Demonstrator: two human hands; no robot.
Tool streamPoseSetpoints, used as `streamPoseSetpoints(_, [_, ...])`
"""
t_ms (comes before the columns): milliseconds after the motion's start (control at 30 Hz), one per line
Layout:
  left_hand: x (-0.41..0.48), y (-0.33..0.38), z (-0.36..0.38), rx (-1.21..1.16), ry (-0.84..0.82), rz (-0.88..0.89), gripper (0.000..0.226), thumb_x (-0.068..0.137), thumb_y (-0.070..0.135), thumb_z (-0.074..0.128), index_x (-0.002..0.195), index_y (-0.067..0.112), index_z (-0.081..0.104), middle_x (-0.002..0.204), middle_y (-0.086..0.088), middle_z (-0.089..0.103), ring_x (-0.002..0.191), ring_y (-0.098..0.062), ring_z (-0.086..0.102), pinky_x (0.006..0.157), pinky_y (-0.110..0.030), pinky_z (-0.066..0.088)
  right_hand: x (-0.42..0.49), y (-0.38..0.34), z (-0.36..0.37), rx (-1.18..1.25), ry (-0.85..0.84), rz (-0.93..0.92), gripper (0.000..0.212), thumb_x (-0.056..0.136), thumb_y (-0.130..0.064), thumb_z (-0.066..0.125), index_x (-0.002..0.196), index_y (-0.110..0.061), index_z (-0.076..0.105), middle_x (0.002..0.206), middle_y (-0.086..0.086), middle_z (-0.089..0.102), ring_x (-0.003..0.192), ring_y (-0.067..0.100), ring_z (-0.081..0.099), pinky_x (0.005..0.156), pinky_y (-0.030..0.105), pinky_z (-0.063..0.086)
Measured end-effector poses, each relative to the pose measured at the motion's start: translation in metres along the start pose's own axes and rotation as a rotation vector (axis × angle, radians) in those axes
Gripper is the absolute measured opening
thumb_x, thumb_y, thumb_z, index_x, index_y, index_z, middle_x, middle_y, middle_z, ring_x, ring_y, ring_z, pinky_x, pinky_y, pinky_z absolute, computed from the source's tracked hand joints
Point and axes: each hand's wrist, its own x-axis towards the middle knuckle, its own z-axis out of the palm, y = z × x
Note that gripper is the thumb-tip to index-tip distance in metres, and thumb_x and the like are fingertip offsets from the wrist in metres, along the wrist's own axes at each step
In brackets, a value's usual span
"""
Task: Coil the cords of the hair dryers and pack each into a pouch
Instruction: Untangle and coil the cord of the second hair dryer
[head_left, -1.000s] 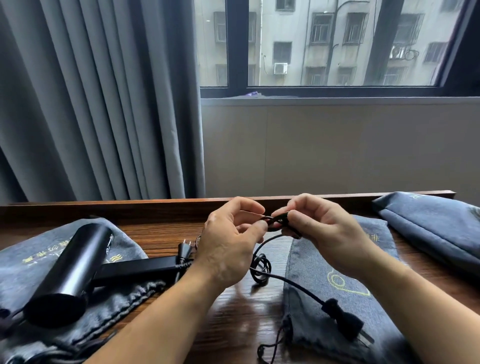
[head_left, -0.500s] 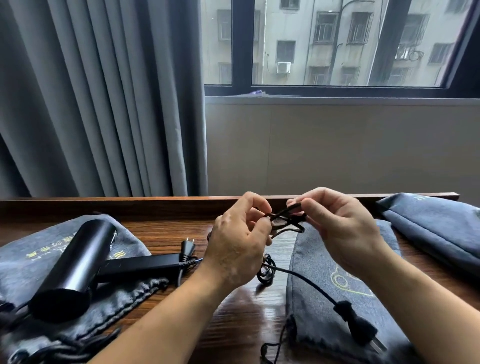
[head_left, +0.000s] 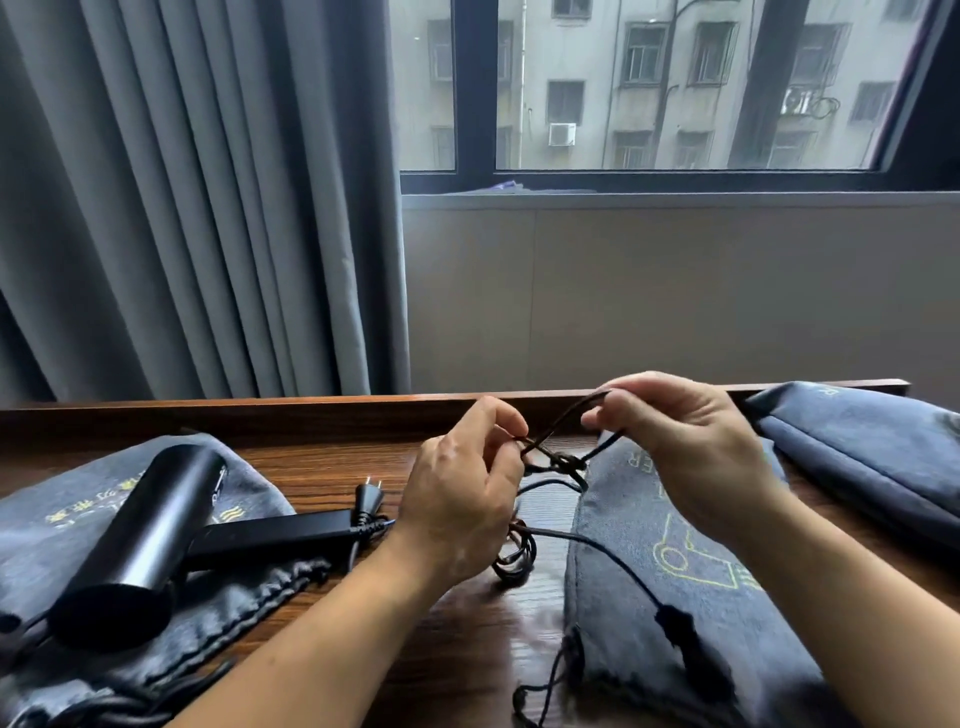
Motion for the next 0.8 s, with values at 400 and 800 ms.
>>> streamPoseSetpoints(400, [-0.002,-0.003,0.006,0.231,-0.048,0.136,0.013,0.095,0.023,0.053,0.104,0.030,0.059,0.079,0.009,0.068,0.070,-0.008,0.061,0.068,-0.033,0.050,0.003,0.005,-0.001,-1.112,-0.211,-0.427,0.034,0.083,-0.061,0.064,0.079,-0.029,0.073,0.073,-0.014,0.061,0.068,0.006,0.057,0.068,0.028,0.048])
streamPoseSetpoints(800, [0.001,-0.008,0.004,0.275,-0.039,0.116,0.014,0.096,0.018,0.053,0.101,0.027,0.062,0.058,0.013,0.053,0.053,-0.004,0.050,0.054,-0.019,0.035,0.003,0.000,-0.018,-1.116,-0.026,-0.121,0.033,0.081,-0.026,0.045,0.106,-0.026,0.067,0.107,-0.010,0.069,0.106,0.014,0.061,0.096,0.023,0.039])
